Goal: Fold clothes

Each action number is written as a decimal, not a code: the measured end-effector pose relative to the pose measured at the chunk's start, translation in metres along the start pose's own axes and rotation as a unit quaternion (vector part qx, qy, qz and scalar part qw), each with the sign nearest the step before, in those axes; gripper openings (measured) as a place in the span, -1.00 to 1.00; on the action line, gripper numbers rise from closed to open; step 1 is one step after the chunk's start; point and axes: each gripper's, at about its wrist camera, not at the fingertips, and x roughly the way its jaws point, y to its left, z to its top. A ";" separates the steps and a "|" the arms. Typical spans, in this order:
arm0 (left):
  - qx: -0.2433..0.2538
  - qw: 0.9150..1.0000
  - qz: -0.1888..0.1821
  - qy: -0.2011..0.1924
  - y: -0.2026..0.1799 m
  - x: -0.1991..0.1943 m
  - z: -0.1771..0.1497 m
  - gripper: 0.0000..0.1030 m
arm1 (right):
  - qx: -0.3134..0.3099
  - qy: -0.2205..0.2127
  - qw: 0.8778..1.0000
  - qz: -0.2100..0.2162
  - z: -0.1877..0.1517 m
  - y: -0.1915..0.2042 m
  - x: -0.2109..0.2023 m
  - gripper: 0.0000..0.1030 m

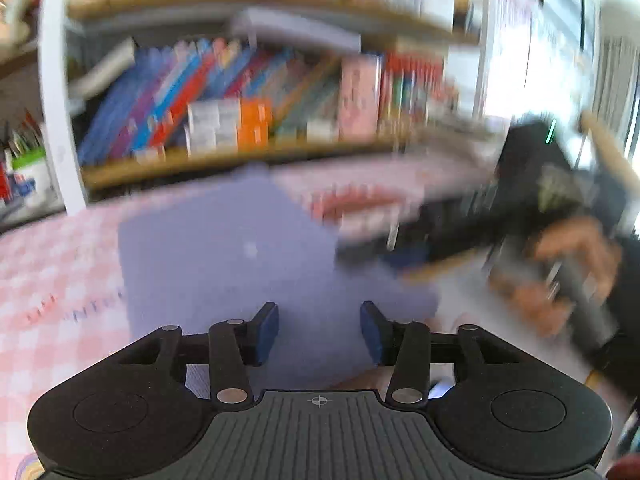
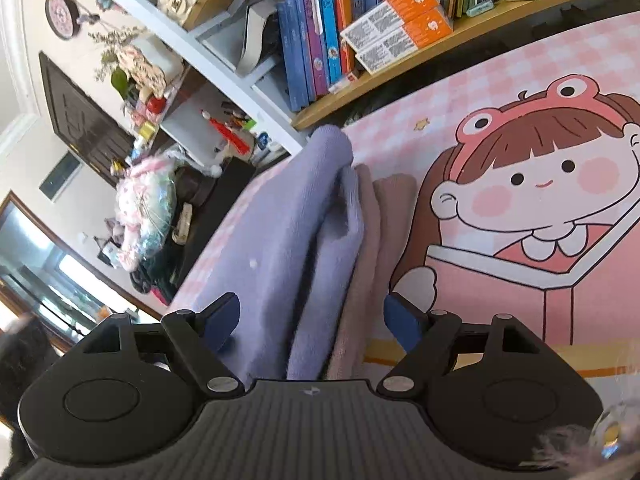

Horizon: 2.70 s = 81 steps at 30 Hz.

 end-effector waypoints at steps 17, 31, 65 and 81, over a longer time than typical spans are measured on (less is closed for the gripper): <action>-0.315 0.949 -0.029 0.019 0.124 0.027 -0.033 0.46 | 0.060 0.019 0.998 -0.020 0.000 0.006 0.011 0.37; -0.197 0.980 -0.036 0.018 0.068 0.031 -0.014 0.22 | -0.111 0.006 0.984 -0.137 -0.019 0.056 -0.017 -0.32; -0.195 0.977 -0.079 -0.029 0.088 0.059 0.026 0.00 | -0.256 -0.058 0.949 -0.174 0.001 0.079 -0.012 -0.38; -0.169 0.984 -0.033 -0.052 0.151 0.156 0.072 -0.02 | -0.212 -0.063 0.960 -0.173 0.113 0.015 0.076 -0.38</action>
